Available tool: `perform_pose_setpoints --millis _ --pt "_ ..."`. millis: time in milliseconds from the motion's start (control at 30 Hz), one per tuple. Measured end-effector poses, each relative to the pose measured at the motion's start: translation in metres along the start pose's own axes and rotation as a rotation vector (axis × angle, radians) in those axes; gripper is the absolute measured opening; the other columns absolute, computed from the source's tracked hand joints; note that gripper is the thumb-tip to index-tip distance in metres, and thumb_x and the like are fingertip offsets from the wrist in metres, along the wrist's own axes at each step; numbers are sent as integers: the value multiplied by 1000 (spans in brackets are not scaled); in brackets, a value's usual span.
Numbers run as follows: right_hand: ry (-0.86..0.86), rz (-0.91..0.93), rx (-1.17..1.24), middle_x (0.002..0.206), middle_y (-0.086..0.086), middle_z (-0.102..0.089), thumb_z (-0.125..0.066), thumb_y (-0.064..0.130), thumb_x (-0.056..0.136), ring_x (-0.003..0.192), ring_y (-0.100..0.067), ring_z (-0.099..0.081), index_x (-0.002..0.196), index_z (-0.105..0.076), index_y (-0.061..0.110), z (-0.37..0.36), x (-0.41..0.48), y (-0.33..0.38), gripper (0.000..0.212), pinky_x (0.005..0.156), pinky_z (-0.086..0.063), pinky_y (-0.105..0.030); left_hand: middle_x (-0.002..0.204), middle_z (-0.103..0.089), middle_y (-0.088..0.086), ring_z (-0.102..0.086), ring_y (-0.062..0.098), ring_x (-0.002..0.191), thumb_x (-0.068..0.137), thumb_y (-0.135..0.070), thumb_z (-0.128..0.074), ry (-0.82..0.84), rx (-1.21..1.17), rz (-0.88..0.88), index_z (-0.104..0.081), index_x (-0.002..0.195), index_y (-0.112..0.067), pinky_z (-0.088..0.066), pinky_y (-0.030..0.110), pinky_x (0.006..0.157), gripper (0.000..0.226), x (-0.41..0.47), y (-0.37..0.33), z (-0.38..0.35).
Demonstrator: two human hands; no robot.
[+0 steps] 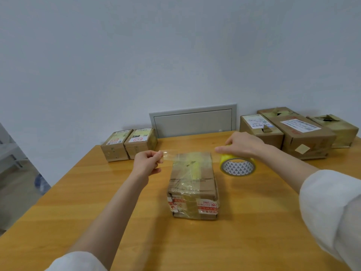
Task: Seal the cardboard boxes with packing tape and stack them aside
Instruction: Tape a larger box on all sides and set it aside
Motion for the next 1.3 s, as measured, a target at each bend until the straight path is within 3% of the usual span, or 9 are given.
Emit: perform_pose_setpoints --millis 167,333,567,767,900,1000,1133,1233,1300 --pt "50 -43 -3 98 -4 -73 -49 69 84 72 -19 -65 84 -73 10 -17 8 0 64 60 -50 -32 69 -58 1 -45 9 58 93 -19 -62 -4 13 49 -66 84 -6 -48 20 49 17 0 14 3" --pt "89 -87 7 61 3 -52 -49 69 83 51 -15 -39 60 -49 22 -24 8 1 52 51 -28 -26 70 -59 2 -46 10 59 93 -19 -61 0 8 128 -68 89 -5 -48 20 47 16 2 29 -2" --pt "131 -163 -76 74 5 -60 -43 67 88 66 -14 -56 86 -65 13 -32 5 10 59 60 -45 -28 70 -58 5 -48 15 59 96 -25 -56 76 26 204 -60 82 -6 -41 20 42 23 -9 50 -29" --pt "88 -116 167 107 5 -53 -60 66 79 98 -16 -53 119 -51 19 -31 -2 10 63 80 -46 -33 120 -59 12 -60 22 98 96 -26 -55 69 232 134 -50 126 -6 -53 30 76 37 -15 38 -29" --pt "266 -78 301 114 6 -45 -74 57 70 107 -16 -47 130 -45 24 -24 -4 -1 75 92 -41 -33 149 -40 5 -42 23 132 95 -41 -53 121 224 -13 -30 148 -12 -38 37 104 65 -21 11 -25" --pt "278 -55 353 118 2 -52 -76 49 73 106 -14 -49 126 -52 22 -26 -7 -7 64 87 -39 -29 130 -59 7 -62 23 112 95 -35 -55 391 40 170 -39 142 -10 -53 36 90 55 -36 3 -46" --pt "230 24 378 119 9 -50 -77 46 74 115 -12 -47 123 -56 26 -30 -8 -6 57 93 -37 -28 104 -70 4 -70 15 86 99 -29 -49 455 27 282 -52 125 -10 -56 27 70 32 -40 9 -42" --pt "283 37 226 132 7 -46 -79 46 72 124 -17 -43 134 -47 28 -29 -9 -4 72 99 -37 -33 123 -58 -5 -60 12 99 101 -29 -44 391 310 108 -45 132 -13 -51 31 87 35 -36 4 -39" --pt "270 35 138 138 4 -45 -79 44 72 125 -20 -42 132 -48 28 -32 -12 -6 69 99 -37 -35 115 -54 -11 -58 9 93 101 -29 -44 349 376 5 -39 136 -15 -52 28 79 39 -38 -1 -47"
Point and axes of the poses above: each hand's wrist, its own x-axis towards the middle knuckle, its own z-axis out of the back of the hand, y = z × x, the point moved 2 cm from there along x, towards the middle knuckle
